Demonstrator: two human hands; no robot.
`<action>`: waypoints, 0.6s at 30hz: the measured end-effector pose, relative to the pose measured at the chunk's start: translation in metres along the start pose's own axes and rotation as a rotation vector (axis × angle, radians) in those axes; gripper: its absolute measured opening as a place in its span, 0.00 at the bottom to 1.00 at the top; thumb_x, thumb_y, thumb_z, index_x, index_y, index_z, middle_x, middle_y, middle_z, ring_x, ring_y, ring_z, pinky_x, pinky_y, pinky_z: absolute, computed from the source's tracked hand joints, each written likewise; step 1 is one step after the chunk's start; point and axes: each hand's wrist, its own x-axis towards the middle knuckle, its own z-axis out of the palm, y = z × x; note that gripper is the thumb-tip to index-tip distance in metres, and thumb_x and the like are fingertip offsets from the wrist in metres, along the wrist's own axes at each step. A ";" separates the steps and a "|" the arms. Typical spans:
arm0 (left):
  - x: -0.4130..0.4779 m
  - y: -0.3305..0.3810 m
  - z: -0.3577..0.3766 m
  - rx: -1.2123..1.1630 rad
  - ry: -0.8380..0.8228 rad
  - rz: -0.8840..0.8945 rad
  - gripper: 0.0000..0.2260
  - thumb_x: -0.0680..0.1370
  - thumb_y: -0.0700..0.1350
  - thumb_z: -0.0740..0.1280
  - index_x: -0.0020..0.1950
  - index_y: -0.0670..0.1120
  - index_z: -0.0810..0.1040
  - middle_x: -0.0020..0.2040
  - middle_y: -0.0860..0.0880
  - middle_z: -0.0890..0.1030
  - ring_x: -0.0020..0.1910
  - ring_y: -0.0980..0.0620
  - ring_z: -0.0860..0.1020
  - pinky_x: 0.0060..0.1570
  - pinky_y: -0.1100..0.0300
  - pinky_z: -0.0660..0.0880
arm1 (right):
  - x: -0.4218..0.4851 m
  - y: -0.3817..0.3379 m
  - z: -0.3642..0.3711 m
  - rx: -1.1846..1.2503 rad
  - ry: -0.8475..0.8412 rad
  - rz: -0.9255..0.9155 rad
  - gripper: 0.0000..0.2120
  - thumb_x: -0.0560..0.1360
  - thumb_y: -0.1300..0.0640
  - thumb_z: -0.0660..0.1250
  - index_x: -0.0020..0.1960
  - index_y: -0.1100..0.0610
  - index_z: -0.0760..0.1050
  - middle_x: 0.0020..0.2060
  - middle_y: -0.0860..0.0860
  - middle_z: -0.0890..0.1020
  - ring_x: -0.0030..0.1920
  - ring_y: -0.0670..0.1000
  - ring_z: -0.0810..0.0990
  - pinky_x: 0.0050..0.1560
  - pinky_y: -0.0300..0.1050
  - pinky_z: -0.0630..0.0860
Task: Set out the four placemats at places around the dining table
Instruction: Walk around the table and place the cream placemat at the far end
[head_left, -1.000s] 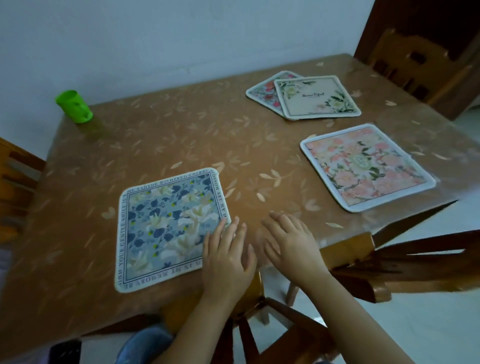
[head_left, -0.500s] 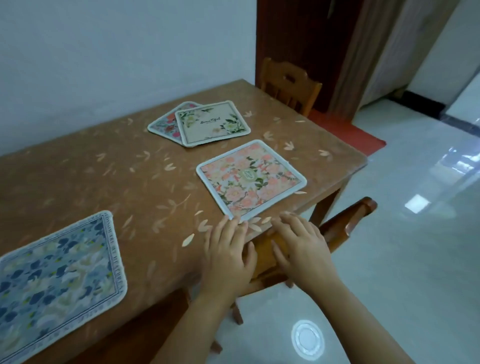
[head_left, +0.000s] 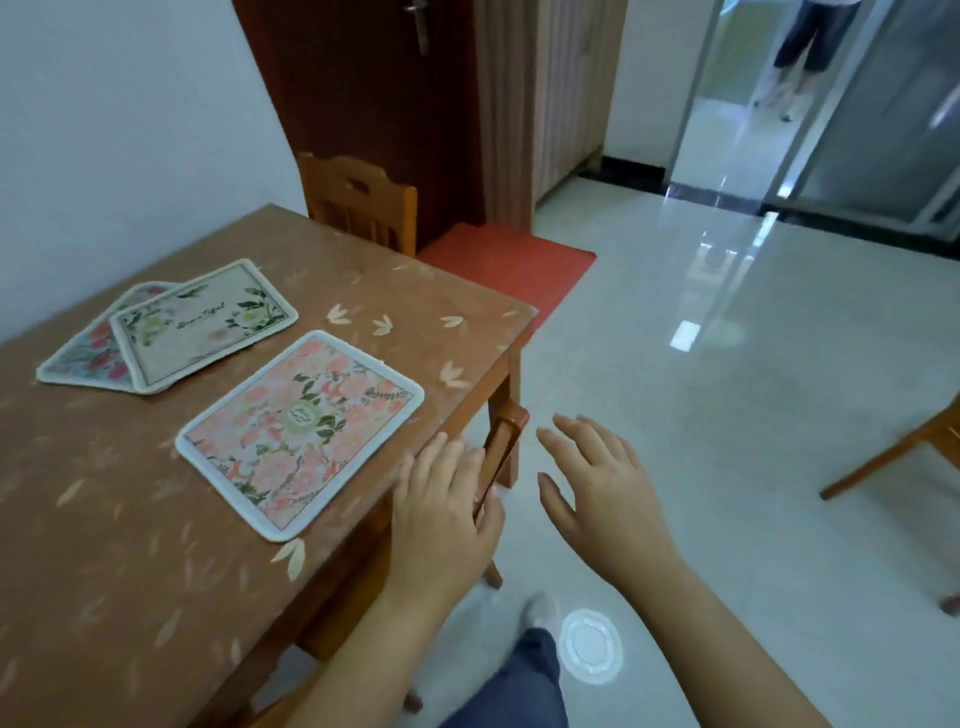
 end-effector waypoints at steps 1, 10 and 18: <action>0.010 0.008 0.007 -0.017 -0.003 0.004 0.18 0.72 0.48 0.62 0.59 0.42 0.77 0.60 0.43 0.78 0.62 0.42 0.72 0.62 0.43 0.62 | 0.005 0.011 -0.001 -0.005 0.003 0.009 0.16 0.68 0.59 0.71 0.55 0.59 0.76 0.53 0.56 0.82 0.54 0.59 0.79 0.52 0.53 0.76; 0.141 0.045 0.078 -0.040 0.040 0.011 0.16 0.71 0.44 0.66 0.57 0.41 0.78 0.58 0.42 0.79 0.60 0.41 0.74 0.62 0.43 0.57 | 0.105 0.133 0.014 -0.059 -0.075 -0.020 0.17 0.67 0.60 0.71 0.55 0.60 0.76 0.54 0.58 0.81 0.56 0.61 0.78 0.52 0.57 0.77; 0.268 0.057 0.130 -0.093 0.063 -0.092 0.17 0.72 0.44 0.63 0.59 0.42 0.76 0.60 0.43 0.78 0.63 0.42 0.72 0.63 0.43 0.60 | 0.208 0.217 0.027 -0.056 -0.123 -0.064 0.18 0.67 0.60 0.72 0.56 0.60 0.76 0.54 0.58 0.81 0.56 0.60 0.78 0.52 0.57 0.77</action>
